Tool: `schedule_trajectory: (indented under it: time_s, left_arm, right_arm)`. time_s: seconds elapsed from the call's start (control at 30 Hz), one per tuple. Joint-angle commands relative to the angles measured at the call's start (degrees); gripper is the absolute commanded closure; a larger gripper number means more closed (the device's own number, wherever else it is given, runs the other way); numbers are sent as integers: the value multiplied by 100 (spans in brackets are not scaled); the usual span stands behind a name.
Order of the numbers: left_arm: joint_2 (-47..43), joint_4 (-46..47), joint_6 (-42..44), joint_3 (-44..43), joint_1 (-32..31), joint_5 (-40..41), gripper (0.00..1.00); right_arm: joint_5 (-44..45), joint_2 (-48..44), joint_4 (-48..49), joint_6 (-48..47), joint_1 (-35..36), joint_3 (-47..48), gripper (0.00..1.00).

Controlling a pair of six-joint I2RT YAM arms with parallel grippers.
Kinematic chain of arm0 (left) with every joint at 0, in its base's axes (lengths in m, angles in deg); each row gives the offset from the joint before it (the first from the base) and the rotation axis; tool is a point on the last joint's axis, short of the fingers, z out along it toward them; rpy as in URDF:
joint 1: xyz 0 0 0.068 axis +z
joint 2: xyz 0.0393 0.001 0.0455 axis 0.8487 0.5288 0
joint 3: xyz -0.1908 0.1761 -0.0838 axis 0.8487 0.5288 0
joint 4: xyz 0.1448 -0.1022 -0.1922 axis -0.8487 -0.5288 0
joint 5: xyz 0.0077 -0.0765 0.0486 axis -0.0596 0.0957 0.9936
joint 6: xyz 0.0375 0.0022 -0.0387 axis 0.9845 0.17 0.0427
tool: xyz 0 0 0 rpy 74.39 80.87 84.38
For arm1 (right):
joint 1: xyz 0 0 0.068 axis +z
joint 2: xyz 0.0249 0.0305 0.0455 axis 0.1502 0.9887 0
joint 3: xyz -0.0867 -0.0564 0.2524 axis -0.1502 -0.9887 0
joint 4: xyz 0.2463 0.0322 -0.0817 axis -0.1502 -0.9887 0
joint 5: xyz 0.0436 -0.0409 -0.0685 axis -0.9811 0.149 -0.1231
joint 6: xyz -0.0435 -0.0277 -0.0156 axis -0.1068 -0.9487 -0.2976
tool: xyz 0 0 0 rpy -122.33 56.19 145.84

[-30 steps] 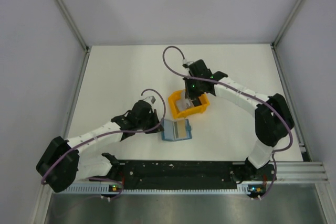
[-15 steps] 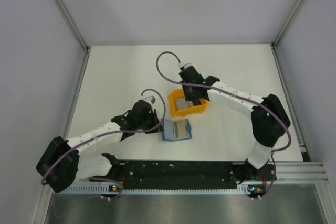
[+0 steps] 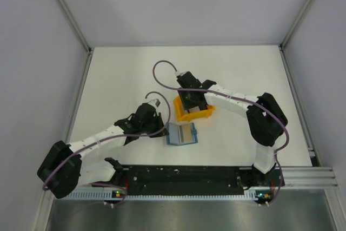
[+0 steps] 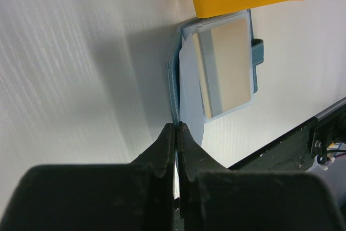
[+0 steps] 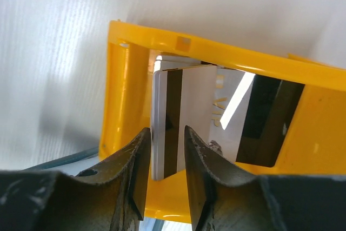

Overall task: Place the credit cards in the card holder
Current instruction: Pick up the credit card from the storage box.

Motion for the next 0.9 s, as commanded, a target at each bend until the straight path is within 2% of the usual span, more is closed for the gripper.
schedule_trajectory:
  time_s: [0.0,0.13,0.27,0.37,0.5,0.63,0.8,0.87]
  left_arm:
    - [-23,239,59,-121,26,-30,100]
    - [-23,239,77,-112,26,-30,100]
    - [-32,239,77,-121,27,-39,100]
    - [-32,248,86,-121,35,-56,100]
    - [-58,256,95,-86,35,-83,100]
    - [-49,283,77,-59,18,-83,100]
    - [-49,283,95,-68,35,-83,100]
    - [-49,292,95,-59,35,-83,100]
  right_arm:
    - [-306,-33,64,21,66,256,68]
    - [-123,-85,64,38,58,256,67]
    - [89,-103,72,38,-56,273,61]
    - [107,-24,55,-6,-162,247,50]
    - [-51,204,46,-49,-250,255,30]
    - [-8,406,55,-32,-259,291,20]
    - [63,661,46,-85,-259,317,19]
    - [194,662,55,-58,-259,256,24]
